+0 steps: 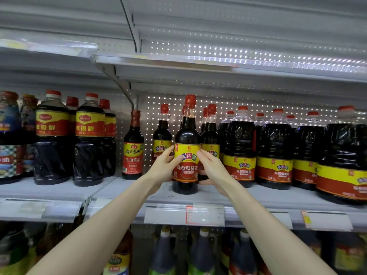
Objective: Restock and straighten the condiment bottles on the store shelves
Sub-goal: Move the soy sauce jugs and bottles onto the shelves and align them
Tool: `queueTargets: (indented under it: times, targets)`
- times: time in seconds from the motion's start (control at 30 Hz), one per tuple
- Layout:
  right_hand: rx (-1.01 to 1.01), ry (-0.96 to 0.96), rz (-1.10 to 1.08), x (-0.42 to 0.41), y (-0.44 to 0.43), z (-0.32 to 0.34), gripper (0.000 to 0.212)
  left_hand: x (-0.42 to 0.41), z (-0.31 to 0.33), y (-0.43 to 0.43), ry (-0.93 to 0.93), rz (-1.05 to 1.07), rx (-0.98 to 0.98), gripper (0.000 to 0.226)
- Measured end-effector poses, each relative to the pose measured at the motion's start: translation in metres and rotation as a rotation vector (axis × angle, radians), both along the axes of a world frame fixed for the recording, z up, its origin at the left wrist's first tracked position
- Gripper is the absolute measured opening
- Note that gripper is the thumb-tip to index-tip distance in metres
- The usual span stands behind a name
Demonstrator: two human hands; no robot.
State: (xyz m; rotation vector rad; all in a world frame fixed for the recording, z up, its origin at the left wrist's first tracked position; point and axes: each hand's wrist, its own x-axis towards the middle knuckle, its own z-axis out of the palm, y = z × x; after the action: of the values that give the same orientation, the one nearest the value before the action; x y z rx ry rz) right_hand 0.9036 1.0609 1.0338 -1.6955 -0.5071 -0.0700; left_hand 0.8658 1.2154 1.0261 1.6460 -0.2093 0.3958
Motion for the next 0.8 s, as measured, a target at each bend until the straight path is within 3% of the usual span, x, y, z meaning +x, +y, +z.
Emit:
queueTargets:
  times: [0.8]
  targets:
    - [0.046, 0.125, 0.102, 0.004, 0.001, -0.005, 0.061, -0.015, -0.003, -0.012, 0.017, -0.007, -0.047, 0.051]
